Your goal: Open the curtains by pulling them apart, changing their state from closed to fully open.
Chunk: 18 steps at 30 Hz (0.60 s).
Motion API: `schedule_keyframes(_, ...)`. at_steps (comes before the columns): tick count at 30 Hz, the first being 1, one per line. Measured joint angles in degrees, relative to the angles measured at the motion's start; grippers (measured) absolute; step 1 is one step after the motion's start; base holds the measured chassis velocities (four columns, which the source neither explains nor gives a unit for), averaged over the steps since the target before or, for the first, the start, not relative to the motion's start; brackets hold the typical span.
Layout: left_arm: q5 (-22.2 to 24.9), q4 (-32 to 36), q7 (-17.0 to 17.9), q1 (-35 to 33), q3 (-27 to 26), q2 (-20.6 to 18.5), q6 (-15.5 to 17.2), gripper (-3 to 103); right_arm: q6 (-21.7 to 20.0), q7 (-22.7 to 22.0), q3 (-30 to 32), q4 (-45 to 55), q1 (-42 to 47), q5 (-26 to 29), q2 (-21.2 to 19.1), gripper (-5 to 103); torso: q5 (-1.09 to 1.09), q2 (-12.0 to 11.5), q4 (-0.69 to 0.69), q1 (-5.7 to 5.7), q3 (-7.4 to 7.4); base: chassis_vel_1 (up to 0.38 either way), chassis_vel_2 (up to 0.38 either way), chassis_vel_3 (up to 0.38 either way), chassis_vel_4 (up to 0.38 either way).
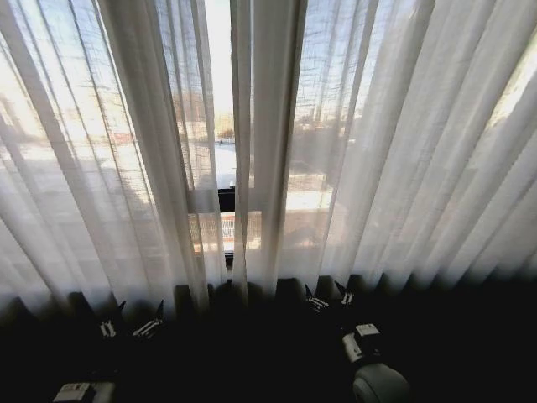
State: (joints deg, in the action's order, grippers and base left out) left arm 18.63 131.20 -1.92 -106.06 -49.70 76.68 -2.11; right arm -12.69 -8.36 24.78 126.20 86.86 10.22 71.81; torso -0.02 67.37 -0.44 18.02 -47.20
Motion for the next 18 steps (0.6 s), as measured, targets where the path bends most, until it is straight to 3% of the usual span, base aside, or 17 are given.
schedule_keyframes(8, -0.08, 0.01, 0.00, 0.09, 0.03, 0.07, 0.00, 100, 0.04, 0.00, -0.57, -0.16, 0.06, -0.58, 0.00, 100, 0.03, 0.00, 0.00, 0.00, 0.00, -0.076, 0.485, 0.111, -0.488)
schedule_keyframes(15, -0.13, 0.05, 0.02, 0.13, 0.00, 0.12, 0.09, 100, 1.31, -0.12, -1.32, -1.34, -0.02, -2.12, 0.01, 100, 0.04, 0.01, 0.01, -0.03, 0.01, 0.079, 0.418, -0.076, -0.395)
schedule_keyframes(18, -0.26, 0.02, 0.13, 0.13, 0.02, 0.32, 0.36, 100, 0.97, 0.10, -2.47, -2.22, -0.96, -1.00, -0.22, 100, -0.02, 0.00, 0.00, 0.00, 0.01, 0.078, 0.163, -0.085, -0.216)
